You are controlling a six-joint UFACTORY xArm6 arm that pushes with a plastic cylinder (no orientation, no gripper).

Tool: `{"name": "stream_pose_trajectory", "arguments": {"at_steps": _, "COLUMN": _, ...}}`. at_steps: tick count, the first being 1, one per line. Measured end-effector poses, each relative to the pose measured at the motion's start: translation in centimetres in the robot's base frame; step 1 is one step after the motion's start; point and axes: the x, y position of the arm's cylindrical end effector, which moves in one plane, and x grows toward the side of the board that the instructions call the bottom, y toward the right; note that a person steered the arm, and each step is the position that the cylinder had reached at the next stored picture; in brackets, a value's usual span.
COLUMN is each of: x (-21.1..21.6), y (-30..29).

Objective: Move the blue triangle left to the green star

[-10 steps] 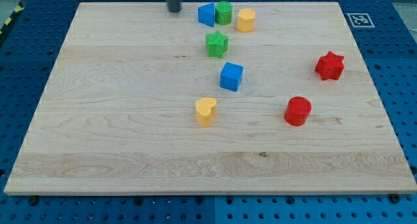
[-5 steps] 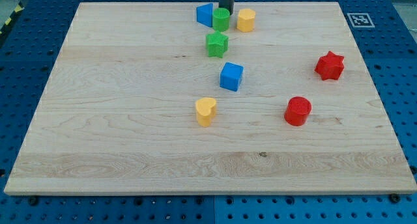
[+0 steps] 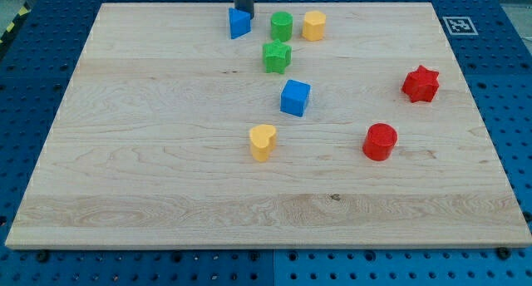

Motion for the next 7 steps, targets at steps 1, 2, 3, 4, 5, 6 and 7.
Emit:
{"name": "stream_pose_trajectory", "arguments": {"at_steps": 1, "x": 0.9, "y": -1.5}}
{"name": "stream_pose_trajectory", "arguments": {"at_steps": 2, "x": 2.3, "y": -2.9}}
{"name": "stream_pose_trajectory", "arguments": {"at_steps": 3, "x": 4.1, "y": -3.4}}
{"name": "stream_pose_trajectory", "arguments": {"at_steps": 4, "x": 6.0, "y": -3.4}}
{"name": "stream_pose_trajectory", "arguments": {"at_steps": 5, "x": 7.5, "y": -3.4}}
{"name": "stream_pose_trajectory", "arguments": {"at_steps": 6, "x": 8.4, "y": -3.3}}
{"name": "stream_pose_trajectory", "arguments": {"at_steps": 7, "x": 8.3, "y": -1.6}}
